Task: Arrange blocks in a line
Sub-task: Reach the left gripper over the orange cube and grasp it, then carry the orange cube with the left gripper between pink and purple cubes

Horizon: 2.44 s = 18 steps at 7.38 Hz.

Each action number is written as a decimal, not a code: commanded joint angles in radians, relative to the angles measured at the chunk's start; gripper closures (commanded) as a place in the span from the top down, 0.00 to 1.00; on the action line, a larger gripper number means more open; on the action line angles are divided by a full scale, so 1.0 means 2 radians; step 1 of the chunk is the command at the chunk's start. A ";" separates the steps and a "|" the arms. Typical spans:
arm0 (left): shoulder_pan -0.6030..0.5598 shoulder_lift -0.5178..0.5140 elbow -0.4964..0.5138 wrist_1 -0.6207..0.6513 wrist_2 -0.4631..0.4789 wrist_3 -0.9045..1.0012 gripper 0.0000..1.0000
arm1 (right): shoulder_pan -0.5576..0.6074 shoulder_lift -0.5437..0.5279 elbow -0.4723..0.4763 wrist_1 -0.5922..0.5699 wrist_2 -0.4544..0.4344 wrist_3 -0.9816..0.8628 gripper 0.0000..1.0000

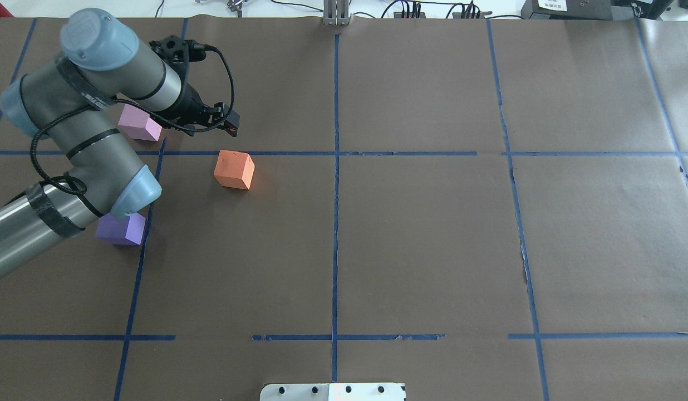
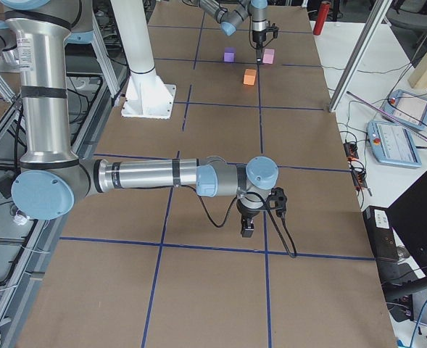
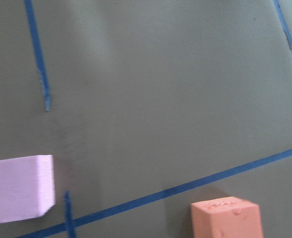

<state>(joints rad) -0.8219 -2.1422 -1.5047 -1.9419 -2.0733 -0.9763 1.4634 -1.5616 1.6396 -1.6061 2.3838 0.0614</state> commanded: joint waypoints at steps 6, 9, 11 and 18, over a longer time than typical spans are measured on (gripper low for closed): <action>0.057 -0.011 0.047 -0.001 0.047 -0.066 1.00 | 0.000 0.000 0.000 0.000 0.000 0.000 1.00; 0.059 -0.013 0.045 0.004 0.040 -0.058 0.31 | 0.000 0.000 -0.001 0.000 0.000 0.000 1.00; 0.036 0.004 0.019 0.042 -0.005 -0.054 0.17 | 0.000 0.000 0.000 0.000 0.000 0.000 1.00; -0.037 0.104 -0.018 0.092 -0.021 0.075 0.17 | 0.000 0.000 -0.001 0.000 0.000 0.000 1.00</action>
<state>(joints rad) -0.8961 -1.9324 -1.5583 -1.7405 -2.1158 -0.8244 1.4634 -1.5616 1.6386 -1.6061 2.3838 0.0614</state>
